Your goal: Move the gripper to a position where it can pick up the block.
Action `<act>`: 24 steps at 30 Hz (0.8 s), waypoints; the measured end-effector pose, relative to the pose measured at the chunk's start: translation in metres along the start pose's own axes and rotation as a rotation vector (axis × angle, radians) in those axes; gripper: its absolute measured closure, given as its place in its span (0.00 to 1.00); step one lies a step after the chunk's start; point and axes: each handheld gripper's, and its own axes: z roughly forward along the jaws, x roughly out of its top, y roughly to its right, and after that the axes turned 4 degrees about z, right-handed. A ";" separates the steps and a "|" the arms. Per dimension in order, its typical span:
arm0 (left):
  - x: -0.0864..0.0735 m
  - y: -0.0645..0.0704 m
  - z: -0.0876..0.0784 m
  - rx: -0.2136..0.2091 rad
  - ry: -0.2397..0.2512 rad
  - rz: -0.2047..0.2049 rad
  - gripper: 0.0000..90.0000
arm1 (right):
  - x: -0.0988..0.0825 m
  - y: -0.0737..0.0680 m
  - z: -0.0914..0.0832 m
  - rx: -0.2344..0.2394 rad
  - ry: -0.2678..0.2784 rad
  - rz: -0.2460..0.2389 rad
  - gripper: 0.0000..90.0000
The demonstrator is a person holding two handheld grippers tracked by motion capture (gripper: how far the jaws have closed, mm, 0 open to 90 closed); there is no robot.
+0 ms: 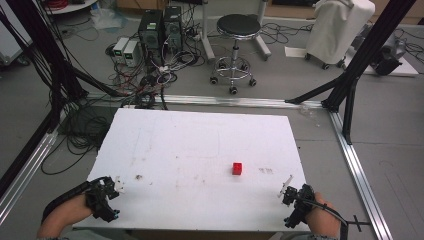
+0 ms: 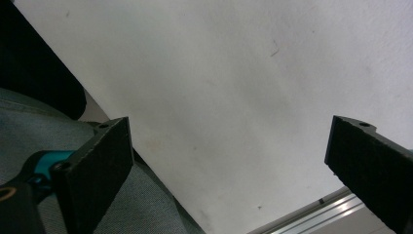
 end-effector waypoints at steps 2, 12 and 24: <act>0.000 0.000 0.000 0.004 0.000 -0.002 0.23 | 0.000 0.000 -0.002 -0.004 0.000 0.000 0.03; 0.001 -0.002 -0.001 0.007 -0.003 -0.005 0.23 | -0.001 -0.002 -0.002 -0.001 -0.001 -0.002 0.03; 0.000 -0.001 -0.002 0.011 0.007 -0.010 0.23 | 0.000 0.001 -0.004 -0.003 0.021 -0.011 0.03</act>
